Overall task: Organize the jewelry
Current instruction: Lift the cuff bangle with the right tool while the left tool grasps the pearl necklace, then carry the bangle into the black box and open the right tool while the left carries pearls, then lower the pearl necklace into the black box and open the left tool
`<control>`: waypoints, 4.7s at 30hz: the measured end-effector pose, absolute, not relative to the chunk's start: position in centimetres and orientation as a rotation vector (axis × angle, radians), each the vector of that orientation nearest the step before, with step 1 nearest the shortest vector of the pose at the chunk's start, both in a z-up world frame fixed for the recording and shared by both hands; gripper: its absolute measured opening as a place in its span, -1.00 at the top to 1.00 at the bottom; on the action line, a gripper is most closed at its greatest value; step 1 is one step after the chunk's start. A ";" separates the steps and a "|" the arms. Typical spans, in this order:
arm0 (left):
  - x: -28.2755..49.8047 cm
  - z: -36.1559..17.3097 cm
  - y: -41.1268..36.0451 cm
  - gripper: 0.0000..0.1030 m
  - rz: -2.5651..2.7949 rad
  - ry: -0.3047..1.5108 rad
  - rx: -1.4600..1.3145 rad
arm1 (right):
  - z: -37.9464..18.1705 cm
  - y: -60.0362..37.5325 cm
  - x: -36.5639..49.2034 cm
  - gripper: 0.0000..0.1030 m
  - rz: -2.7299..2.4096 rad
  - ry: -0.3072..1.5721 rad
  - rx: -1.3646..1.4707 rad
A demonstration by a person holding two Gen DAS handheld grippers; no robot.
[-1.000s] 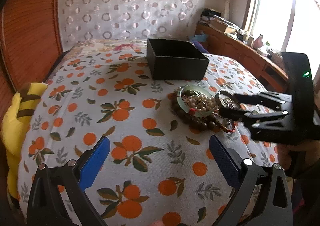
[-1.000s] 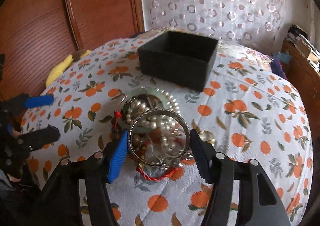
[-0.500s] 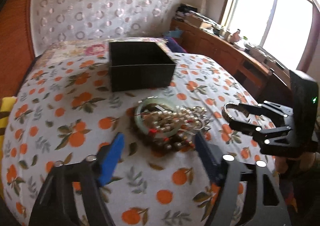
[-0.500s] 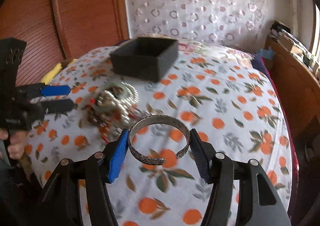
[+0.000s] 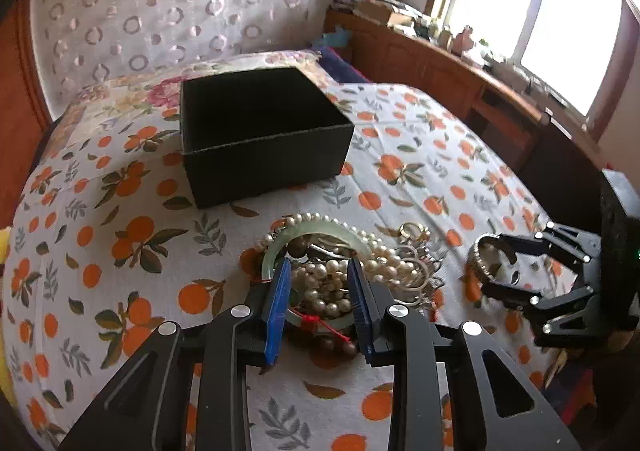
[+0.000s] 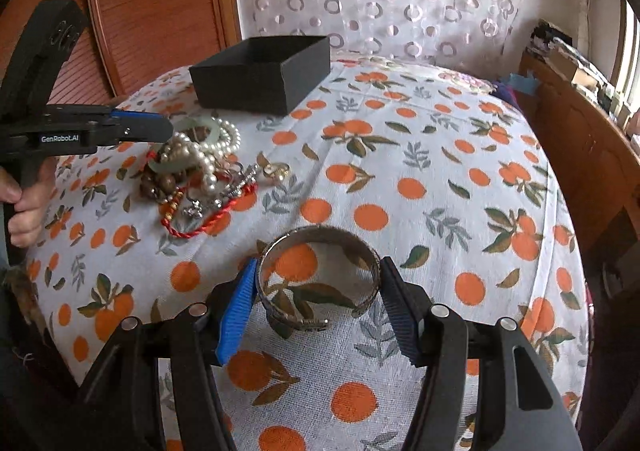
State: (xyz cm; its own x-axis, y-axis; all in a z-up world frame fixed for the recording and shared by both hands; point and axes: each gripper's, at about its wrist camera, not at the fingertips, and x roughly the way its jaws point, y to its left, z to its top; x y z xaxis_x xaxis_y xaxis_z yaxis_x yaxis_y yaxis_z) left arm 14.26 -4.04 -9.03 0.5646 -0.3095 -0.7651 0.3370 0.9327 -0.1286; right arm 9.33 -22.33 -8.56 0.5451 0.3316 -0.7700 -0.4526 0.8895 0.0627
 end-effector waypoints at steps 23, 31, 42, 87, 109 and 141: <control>14.4 -8.7 -4.1 0.87 -0.408 0.879 0.029 | -8.8 -21.7 9.1 -0.25 0.453 0.871 -0.195; 12.3 -3.9 -5.6 0.87 -0.454 0.765 0.031 | -8.9 -21.6 9.2 -0.26 0.455 0.871 -0.194; 11.4 0.4 -6.1 0.87 -0.450 0.662 0.035 | -8.9 -21.6 9.2 -0.23 0.454 0.872 -0.195; 19.6 13.7 -1.0 0.87 -0.328 0.449 0.014 | -1.0 -12.7 21.9 -0.22 0.675 0.667 -0.239; 24.9 10.0 0.2 0.87 -0.366 0.526 0.001 | -2.4 -10.9 24.9 -0.36 0.716 0.664 -0.255; 23.1 -0.4 -2.1 0.23 -0.325 0.699 0.052 | -2.5 -16.1 19.0 -0.36 0.622 0.684 -0.172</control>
